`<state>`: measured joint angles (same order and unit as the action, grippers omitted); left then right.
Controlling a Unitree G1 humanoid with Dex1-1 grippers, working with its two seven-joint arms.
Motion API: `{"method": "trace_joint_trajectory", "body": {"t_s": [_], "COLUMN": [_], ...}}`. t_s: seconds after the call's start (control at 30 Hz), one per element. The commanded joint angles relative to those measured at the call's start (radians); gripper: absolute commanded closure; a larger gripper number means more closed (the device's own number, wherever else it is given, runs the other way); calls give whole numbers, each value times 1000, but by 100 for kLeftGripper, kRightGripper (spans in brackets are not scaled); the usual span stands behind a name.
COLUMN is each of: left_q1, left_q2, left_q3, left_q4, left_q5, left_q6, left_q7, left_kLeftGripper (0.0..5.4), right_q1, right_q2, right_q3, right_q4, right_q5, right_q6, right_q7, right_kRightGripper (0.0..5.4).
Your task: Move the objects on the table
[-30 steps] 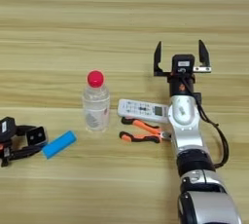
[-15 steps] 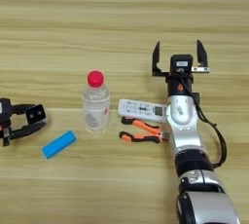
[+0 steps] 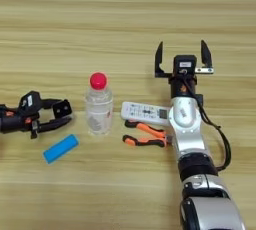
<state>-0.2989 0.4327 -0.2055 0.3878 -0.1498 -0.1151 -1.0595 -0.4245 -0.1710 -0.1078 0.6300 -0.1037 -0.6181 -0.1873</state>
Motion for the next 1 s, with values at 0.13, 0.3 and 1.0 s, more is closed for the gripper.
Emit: {"method": "trace_joint_trajectory", "body": {"t_s": [0.13, 0.3, 1.0], "left_q1": [-31, -32, -63], "left_q2": [-44, -61, -77], "left_q3": [-27, -24, -23], "left_q4": [72, 112, 222], "left_q5": [47, 51, 85], "left_q6": [-18, -31, -88], "left_q7": [22, 40, 68], "left_kLeftGripper": [299, 299, 209], "right_q1": [12, 13, 11], "right_q2": [1, -3, -1], "right_q3": [-2, -4, -3], "right_q4": [-21, -19, -12], "right_q5": [1, 2, 1], "right_q6": [20, 19, 16], "right_q7": [4, 8, 7], "right_kRightGripper": [0, 0, 0]}}
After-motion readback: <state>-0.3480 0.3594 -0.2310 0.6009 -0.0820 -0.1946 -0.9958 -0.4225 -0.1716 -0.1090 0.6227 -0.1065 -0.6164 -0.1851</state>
